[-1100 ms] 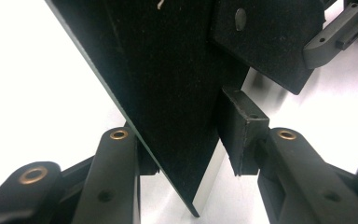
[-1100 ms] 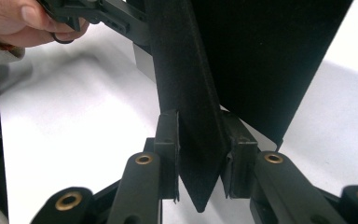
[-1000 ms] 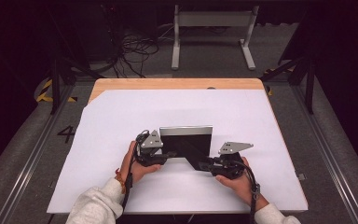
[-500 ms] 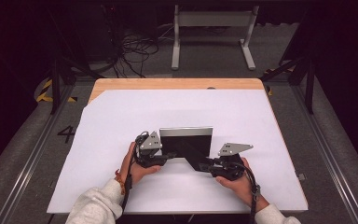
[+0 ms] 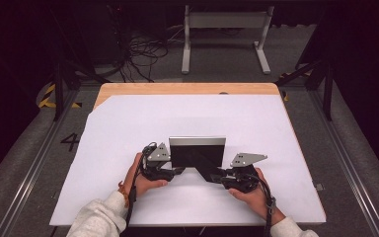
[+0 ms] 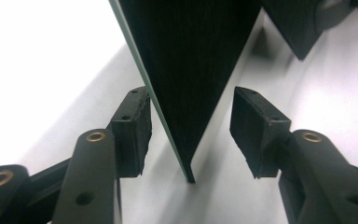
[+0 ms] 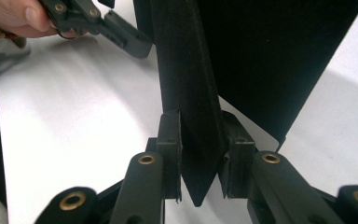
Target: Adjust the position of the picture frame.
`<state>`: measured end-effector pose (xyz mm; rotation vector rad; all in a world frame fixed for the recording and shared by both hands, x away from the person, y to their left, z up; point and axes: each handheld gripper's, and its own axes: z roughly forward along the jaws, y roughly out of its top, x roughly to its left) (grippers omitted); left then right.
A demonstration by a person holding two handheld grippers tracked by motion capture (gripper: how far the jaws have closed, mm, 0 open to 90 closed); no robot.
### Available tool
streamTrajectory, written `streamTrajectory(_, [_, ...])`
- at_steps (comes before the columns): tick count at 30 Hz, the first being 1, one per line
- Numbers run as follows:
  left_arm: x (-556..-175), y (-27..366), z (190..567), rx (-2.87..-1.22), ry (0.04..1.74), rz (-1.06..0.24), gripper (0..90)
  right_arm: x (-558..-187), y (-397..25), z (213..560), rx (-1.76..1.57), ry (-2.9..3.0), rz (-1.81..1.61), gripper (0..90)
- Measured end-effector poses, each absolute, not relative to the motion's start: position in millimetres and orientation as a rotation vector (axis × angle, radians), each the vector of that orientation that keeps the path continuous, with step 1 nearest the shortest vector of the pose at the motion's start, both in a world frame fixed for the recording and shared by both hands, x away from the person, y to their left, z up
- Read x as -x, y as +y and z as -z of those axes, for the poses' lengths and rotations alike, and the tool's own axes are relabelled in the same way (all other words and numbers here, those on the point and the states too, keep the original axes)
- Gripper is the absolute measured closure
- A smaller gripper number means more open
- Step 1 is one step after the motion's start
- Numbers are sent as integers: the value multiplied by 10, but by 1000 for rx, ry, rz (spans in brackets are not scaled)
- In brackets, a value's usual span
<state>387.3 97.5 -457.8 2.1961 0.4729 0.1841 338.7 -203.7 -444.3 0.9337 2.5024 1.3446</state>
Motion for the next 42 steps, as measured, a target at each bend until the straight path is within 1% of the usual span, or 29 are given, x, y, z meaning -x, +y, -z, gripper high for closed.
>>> streamTrajectory(3, [-3870,943,4627,-2222,476,-191,471,-3384,-2036,4445,-929,2503,-1344,735])
streamTrajectory(4, [-3871,936,4641,-2229,477,-184,483,-3383,-2036,4445,-928,2503,-1343,736])
streamTrajectory(6, [-3867,917,4650,-2240,467,-187,520,-3381,-2034,4445,-927,2502,-1342,735])
streamTrajectory(8, [-3864,912,4652,-2252,471,-198,583,-3381,-2034,4444,-924,2502,-1340,735])
streamTrajectory(11, [-3852,889,4654,-2268,450,-205,628,-3381,-2034,4444,-927,2500,-1342,735])
streamTrajectory(18, [-3842,873,4647,-2289,445,-243,623,-3382,-2031,4446,-930,2498,-1341,736])
streamTrajectory(33, [-3886,847,4652,-2287,457,-347,615,-3383,-2031,4442,-929,2500,-1338,769])
streamTrajectory(37, [-3890,855,4647,-2291,461,-383,638,-3380,-2023,4447,-931,2501,-1326,778])
streamTrajectory(42, [-3909,871,4649,-2288,467,-395,648,-3380,-2023,4454,-930,2498,-1323,797])
